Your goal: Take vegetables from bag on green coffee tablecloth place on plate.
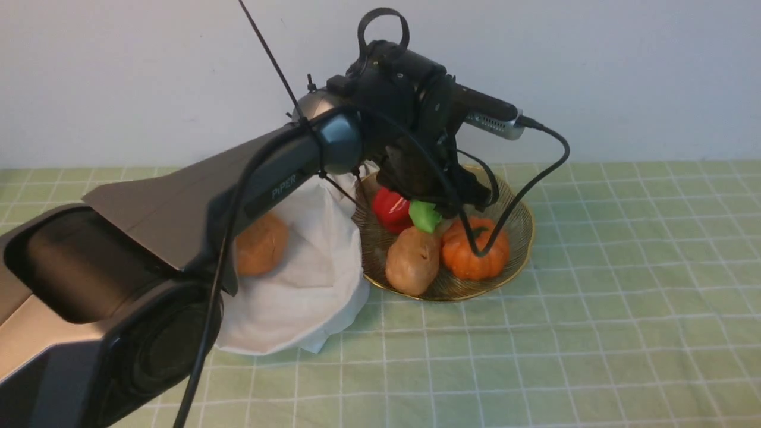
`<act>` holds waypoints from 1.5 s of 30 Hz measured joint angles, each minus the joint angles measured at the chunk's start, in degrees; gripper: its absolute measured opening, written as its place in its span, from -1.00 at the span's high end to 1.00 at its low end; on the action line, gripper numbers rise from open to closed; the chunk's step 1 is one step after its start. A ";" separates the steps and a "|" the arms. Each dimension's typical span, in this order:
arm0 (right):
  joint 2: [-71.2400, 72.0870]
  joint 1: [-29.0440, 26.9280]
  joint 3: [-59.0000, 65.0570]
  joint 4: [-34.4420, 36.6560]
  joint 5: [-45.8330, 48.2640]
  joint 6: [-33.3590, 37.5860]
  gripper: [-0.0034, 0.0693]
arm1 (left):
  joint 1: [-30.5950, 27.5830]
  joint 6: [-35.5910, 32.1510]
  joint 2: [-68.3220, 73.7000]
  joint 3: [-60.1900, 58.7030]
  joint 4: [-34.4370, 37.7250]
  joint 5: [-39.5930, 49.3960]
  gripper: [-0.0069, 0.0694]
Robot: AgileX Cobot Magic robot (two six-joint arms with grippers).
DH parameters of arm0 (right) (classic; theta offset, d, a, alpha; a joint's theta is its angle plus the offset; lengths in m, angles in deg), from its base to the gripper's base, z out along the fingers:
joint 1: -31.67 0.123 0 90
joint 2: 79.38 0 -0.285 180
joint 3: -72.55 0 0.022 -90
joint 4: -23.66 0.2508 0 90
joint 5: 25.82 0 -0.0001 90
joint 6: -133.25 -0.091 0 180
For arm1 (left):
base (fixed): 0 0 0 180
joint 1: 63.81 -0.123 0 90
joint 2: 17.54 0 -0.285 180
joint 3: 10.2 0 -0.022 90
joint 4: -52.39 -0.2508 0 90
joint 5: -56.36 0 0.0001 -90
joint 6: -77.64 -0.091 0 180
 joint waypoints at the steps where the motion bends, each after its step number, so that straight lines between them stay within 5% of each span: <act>1: 0.00 0.00 0.00 0.00 0.00 0.00 0.95 | 0.00 0.00 0.01 0.02 0.00 -0.05 -0.48; 5: 0.00 0.00 0.00 0.00 0.00 0.00 0.95 | 0.00 0.25 0.54 0.02 -0.05 -0.22 -0.71; 10: 0.00 0.00 0.00 0.00 0.00 0.00 0.95 | 0.04 0.52 -0.11 0.68 0.02 0.91 -0.70; 13: 0.00 0.00 0.00 0.00 0.00 0.00 0.95 | 0.10 0.58 -2.14 3.40 0.02 4.57 -0.52; 21: 0.00 0.00 0.00 0.00 0.00 0.00 0.95 | 1.32 -8.11 -15.67 14.75 0.17 16.23 0.72; 28: 0.00 0.00 0.00 0.00 0.00 0.00 0.95 | 1.32 -9.81 -30.88 13.48 0.02 17.30 0.83; 39: 0.00 0.00 0.00 0.00 0.00 0.00 0.95 | 1.32 -6.97 -62.63 -17.19 5.38 17.71 0.83; 45: 0.00 0.00 0.00 0.00 0.00 0.00 0.95 | 1.32 -3.00 -86.85 -46.91 6.08 15.67 0.83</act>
